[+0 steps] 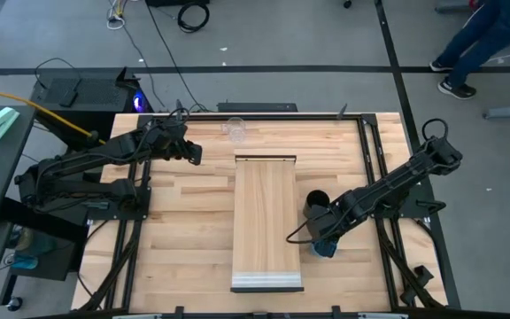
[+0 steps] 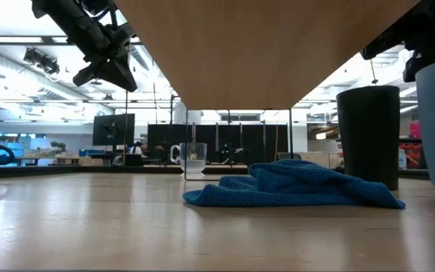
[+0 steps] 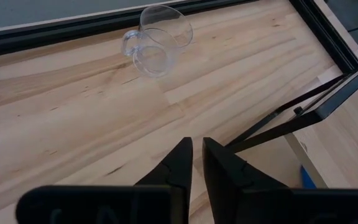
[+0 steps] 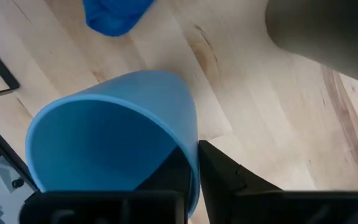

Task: Stack small to large cups/mugs on shelf
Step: Move the blue cup to the right of the shelf

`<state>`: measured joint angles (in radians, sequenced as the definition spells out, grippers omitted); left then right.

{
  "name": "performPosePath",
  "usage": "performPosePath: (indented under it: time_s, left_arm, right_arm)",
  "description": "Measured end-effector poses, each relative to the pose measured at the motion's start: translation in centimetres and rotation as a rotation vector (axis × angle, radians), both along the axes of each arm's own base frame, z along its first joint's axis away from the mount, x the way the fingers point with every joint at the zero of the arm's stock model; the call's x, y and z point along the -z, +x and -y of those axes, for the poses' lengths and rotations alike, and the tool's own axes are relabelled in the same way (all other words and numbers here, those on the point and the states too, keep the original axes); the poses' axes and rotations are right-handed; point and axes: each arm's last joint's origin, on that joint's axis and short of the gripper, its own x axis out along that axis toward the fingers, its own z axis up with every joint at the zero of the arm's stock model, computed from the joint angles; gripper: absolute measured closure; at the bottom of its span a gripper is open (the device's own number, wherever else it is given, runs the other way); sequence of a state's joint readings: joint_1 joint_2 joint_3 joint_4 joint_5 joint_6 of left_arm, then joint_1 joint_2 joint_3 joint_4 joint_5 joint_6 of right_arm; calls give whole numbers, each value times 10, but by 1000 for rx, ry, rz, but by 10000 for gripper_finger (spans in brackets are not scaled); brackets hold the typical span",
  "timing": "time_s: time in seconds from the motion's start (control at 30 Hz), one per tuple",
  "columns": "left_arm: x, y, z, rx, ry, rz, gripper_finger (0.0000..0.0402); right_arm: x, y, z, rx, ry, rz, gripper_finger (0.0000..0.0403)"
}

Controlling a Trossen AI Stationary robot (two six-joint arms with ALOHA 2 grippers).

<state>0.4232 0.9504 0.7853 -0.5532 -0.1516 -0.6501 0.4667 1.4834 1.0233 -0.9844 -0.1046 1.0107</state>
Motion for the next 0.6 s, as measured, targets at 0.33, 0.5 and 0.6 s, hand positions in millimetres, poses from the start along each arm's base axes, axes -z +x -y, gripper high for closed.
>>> performPosePath:
  time_s: [0.33,0.5,0.6]
  left_arm:
    - [1,0,2,31,-31,-6,349]
    - [2,0,5,61,-48,-10,353]
    - [2,3,11,117,-70,-2,352]
  right_arm:
    - [0,0,0,25,6,-7,341]
    - [0,0,0,37,10,-10,329]
    - [0,0,0,43,10,-12,324]
